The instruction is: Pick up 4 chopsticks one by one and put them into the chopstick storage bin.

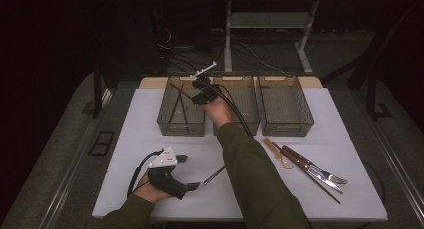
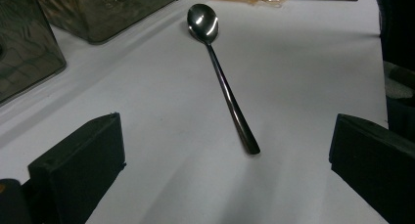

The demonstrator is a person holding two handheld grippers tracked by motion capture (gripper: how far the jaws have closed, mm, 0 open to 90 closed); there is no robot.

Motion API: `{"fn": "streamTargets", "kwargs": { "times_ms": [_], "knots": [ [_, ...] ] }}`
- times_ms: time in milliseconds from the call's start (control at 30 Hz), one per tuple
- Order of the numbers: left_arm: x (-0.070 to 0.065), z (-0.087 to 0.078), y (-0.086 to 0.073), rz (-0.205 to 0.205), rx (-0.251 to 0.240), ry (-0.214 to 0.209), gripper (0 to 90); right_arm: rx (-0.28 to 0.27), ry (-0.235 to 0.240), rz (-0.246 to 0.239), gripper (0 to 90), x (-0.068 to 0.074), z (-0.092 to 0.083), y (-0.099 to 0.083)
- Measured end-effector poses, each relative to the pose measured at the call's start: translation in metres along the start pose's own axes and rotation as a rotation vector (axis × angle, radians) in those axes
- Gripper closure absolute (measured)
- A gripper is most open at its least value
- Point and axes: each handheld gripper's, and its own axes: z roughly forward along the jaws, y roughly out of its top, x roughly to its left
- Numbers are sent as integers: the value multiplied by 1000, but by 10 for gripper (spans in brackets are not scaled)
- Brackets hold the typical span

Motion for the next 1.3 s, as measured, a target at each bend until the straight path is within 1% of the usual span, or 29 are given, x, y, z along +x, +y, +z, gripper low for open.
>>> {"fn": "streamTargets", "kwargs": {
  "times_ms": [33, 67, 133, 233, 300, 333, 367, 433, 533, 567, 633, 733, 800, 833, 867, 900, 967, 1000, 1067, 1100, 1167, 1233, 1300],
  "knots": [
    [0, 0, 0, 2, 6, -1, 0, 10, -4, -6, 851, 1, 3, 2],
    [0, 0, 0, 1, 5, -1, 0, 15, -6, 3, 851, 3, 6, 4],
    [0, 0, 0, -1, 3, -1, 0, 27, -12, -5, 850, 6, 11, 7],
    [0, -1, 0, -1, 0, -2, 0, 18, -26, -10, 834, 12, 15, 9],
    [-1, -1, 0, -3, -6, -3, 0, -3, -16, -8, 752, 13, 13, 10],
    [0, -1, 0, -2, -7, -2, 0, -8, -22, -10, 730, 13, 12, 10],
    [0, 0, 0, -1, -13, 0, 0, -13, -18, -11, 705, 13, 10, 11],
    [0, -1, 0, 1, -5, 0, 0, -24, -14, -7, 666, 11, 5, 11],
    [0, 0, 0, 1, -6, 3, 0, -37, -14, -8, 605, 9, -3, 11],
    [0, 0, 0, 1, -5, 2, 0, -43, -13, -7, 591, 8, -6, 10],
    [0, 0, 0, 1, -5, 3, 0, -56, 7, -8, 570, 5, -12, 9],
    [-1, 0, 0, -3, -11, 3, 0, -70, 13, -3, 536, 1, -20, 5],
    [0, 0, 0, -1, -8, 5, 0, -82, 30, 3, 525, -1, -24, 1],
    [0, 0, 0, 1, -5, 6, 0, -85, 48, 3, 544, -2, -27, -1],
    [-1, 0, 0, -2, -3, 5, 0, -88, 66, -2, 616, -2, -29, -3],
    [-1, 0, 0, -1, -1, 5, 0, -91, 95, -9, 694, -1, -32, -6],
    [0, -1, 0, 6, 11, 4, 0, -82, 126, -37, 796, 1, -35, -13],
    [-1, 0, 0, 5, 6, 6, 0, -76, 142, -56, 837, 2, -37, -16],
    [0, 0, 0, 8, 5, 7, 0, -77, 174, -71, 892, 4, -41, -24],
    [-1, 0, 0, -2, 5, 5, 0, -79, 190, -81, 898, 5, -43, -28],
    [-1, 0, 0, 3, 9, 8, 0, -74, 216, -94, 899, 8, -45, -36],
    [-1, 0, 0, 4, 10, 10, 0, -62, 227, -112, 899, 10, -47, -42],
    [-1, 0, 0, 4, 11, 12, 0, -57, 231, -119, 899, 10, -48, -48]
  ]
}}
